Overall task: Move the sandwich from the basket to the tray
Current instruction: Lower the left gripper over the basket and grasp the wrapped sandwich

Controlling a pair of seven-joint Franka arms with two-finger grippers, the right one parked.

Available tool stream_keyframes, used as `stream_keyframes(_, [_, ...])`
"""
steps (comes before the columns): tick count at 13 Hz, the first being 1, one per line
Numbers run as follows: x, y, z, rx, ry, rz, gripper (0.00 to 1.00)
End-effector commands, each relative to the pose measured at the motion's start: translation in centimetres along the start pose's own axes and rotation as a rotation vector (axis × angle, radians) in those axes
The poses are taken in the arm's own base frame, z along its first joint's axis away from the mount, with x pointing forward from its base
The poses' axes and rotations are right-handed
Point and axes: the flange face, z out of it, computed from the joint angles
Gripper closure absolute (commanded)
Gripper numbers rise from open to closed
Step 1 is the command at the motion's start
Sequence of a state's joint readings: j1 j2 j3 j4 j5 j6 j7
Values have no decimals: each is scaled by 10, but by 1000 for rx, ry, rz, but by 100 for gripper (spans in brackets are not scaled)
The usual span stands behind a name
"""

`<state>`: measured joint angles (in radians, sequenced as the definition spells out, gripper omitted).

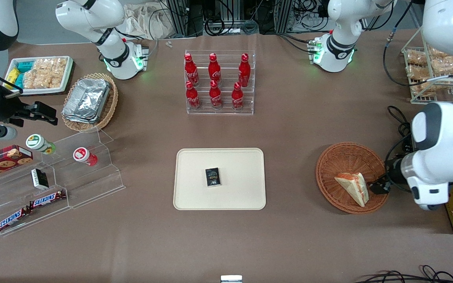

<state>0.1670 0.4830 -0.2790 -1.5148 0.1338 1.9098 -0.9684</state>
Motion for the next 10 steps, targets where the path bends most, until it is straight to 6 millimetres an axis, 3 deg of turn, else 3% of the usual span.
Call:
stream_keyframes(1, [-2, 2, 28, -21, 15, -19, 0])
stream_keyframes(5, [-6, 3, 69, -38, 12, -15, 0])
stream_keyframes(10, [-11, -10, 113, -22, -4, -13, 0])
